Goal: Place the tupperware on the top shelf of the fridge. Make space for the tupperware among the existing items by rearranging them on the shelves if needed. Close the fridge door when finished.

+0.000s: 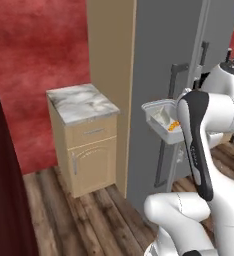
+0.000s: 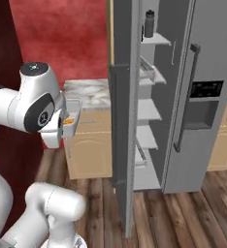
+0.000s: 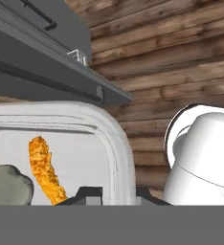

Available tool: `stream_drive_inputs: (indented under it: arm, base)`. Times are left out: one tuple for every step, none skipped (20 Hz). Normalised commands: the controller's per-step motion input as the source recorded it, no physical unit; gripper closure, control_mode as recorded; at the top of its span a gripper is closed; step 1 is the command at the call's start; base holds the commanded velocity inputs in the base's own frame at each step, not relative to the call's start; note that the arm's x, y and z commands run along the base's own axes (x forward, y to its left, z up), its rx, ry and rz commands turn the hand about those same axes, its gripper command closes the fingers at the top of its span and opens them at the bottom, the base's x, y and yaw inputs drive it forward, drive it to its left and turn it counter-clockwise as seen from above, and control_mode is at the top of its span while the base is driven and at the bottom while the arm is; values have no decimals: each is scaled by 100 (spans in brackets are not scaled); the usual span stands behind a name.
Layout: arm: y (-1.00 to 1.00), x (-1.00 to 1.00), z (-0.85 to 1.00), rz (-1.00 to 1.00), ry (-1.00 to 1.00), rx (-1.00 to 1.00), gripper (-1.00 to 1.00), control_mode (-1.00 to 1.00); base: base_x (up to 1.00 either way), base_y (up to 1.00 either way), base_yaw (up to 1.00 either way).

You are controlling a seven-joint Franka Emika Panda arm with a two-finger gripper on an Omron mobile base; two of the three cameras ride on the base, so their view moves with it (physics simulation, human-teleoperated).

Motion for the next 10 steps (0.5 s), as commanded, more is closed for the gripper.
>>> stream_drive_inputs:
  arm:
    - [0,0,0,0,0,0,100,100]
    - [0,0,0,0,0,0,100,100]
    - [0,0,0,0,0,0,100,100]
    - [0,0,0,0,0,0,100,100]
    - [0,0,0,0,0,0,100,100]
    - [0,0,0,0,0,0,100,100]
    - [0,0,0,0,0,0,100,100]
    - [0,0,0,0,0,0,100,100]
    - [0,0,0,0,0,0,100,100]
    - [0,0,0,0,0,0,100,100]
  base:
    - [-24,-40,-41]
    - [-16,-43,-41]
    - [-6,-47,-41]
    - [0,-49,-39]
    - [0,-54,-37]
    - [0,-60,-35]
    - [0,-63,-35]
    - [0,-69,-34]
    - [0,-72,-33]
    - [-1,-78,-32]
